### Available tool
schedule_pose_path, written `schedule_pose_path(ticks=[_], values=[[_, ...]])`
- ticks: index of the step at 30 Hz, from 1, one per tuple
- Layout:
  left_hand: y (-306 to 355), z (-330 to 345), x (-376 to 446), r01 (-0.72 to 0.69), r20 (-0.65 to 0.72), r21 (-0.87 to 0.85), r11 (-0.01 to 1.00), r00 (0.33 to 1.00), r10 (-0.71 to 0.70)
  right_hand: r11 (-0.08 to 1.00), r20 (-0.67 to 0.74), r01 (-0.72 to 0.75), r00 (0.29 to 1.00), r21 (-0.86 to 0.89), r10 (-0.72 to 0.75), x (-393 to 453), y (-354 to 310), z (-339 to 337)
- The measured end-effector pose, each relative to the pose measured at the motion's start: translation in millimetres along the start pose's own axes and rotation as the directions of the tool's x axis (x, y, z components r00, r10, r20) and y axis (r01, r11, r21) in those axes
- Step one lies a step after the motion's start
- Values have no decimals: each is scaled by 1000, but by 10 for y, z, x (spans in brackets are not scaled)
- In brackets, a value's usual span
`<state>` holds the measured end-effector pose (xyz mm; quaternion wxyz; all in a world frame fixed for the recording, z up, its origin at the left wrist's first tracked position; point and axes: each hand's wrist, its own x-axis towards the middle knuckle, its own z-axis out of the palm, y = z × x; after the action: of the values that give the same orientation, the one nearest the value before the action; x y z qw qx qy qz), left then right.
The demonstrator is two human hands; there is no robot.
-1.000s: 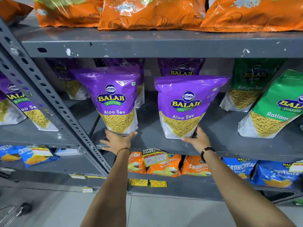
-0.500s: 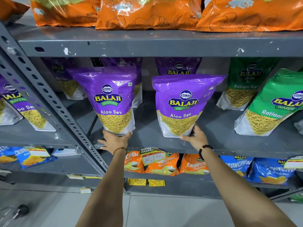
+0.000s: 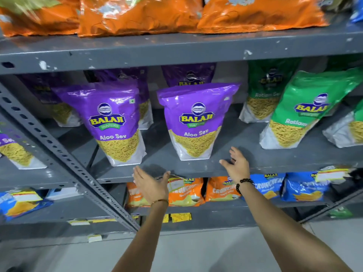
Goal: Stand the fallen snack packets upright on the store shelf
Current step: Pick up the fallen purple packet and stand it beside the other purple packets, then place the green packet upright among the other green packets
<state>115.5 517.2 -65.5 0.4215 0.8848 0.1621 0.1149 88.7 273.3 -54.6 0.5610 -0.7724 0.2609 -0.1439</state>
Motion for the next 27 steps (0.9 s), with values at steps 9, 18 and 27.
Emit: schedule_pose_path(ticks=[9,18,27], values=[[1097,1083,-1111,-272,411,-173,947,853,320,989,-447,-94,884,118,138,191,354,-1281],[2044,1982,-1493,-141,581,-212,967,778,241,977,68,-163,986,135,155,943,581,-2304],[2302,2190,-1539,197,710,-317,928,698,94,980,314,-137,946,147,85,1164,483,-2449]])
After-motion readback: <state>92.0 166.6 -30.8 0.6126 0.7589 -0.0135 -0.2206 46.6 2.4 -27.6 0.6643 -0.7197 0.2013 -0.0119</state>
